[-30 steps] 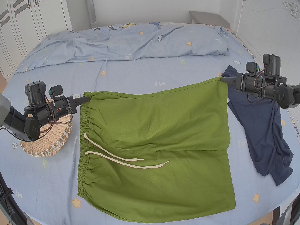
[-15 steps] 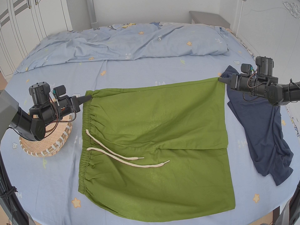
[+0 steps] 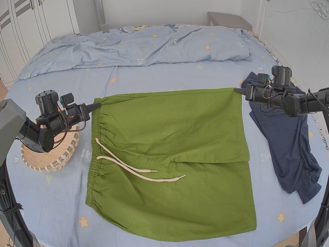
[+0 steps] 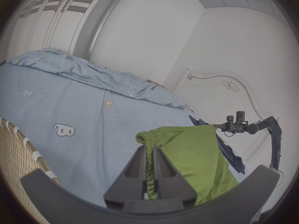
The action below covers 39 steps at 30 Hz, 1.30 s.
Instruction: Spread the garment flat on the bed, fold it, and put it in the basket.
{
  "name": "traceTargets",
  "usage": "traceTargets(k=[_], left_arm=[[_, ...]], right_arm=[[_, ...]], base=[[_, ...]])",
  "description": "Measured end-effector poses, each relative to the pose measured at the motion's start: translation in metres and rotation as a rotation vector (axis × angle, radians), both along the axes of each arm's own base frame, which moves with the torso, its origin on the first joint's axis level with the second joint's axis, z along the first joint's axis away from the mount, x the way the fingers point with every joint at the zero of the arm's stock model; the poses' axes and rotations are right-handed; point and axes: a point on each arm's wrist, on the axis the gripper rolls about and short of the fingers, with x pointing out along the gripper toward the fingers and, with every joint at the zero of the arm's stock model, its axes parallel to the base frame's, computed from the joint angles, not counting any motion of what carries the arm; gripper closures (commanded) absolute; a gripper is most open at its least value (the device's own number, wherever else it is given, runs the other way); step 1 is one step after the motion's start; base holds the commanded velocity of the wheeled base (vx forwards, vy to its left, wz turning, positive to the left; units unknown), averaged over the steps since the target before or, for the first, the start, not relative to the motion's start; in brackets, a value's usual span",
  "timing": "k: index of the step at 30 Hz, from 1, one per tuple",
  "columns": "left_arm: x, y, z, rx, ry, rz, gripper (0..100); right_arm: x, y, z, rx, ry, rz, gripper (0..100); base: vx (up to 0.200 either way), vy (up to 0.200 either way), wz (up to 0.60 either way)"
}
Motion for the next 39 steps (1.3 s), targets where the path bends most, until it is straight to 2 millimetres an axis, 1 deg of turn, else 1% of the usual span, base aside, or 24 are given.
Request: traceTargets(k=[8,19,20,27,33,35,39], left_arm=[[0.010,-0.002,-0.010,0.000,0.012,0.001,100],[0.016,-0.001,-0.015,-0.002,0.022,0.002,100],[0.016,-0.001,-0.015,-0.002,0.022,0.002,0],[0.018,-0.001,-0.016,-0.001,0.016,0.004,0],[0.017,-0.001,-0.014,-0.001,0.010,0.007,0],[0.016,0.000,-0.011,0.000,0.007,0.014,0],[0.009,-0.001,0.001,-0.006,-0.005,0.036,0]], right_arm=[[0.011,0.002,-0.015,-0.011,0.021,-0.027,100],[0.018,0.007,-0.026,-0.016,0.032,-0.029,100],[0.019,0.007,-0.026,-0.016,0.033,-0.029,0],[0.020,0.011,-0.030,-0.016,0.041,-0.026,0],[0.020,0.009,-0.029,-0.011,0.044,-0.032,0],[0.019,0.007,-0.029,-0.009,0.045,-0.035,0],[0.014,0.003,-0.026,0.003,0.058,-0.046,0]], base=[[0.000,0.000,0.00],[0.000,0.000,0.00],[0.000,0.000,0.00],[0.000,0.000,0.00],[0.000,0.000,0.00],[0.000,0.000,0.00],[0.000,0.000,0.00]])
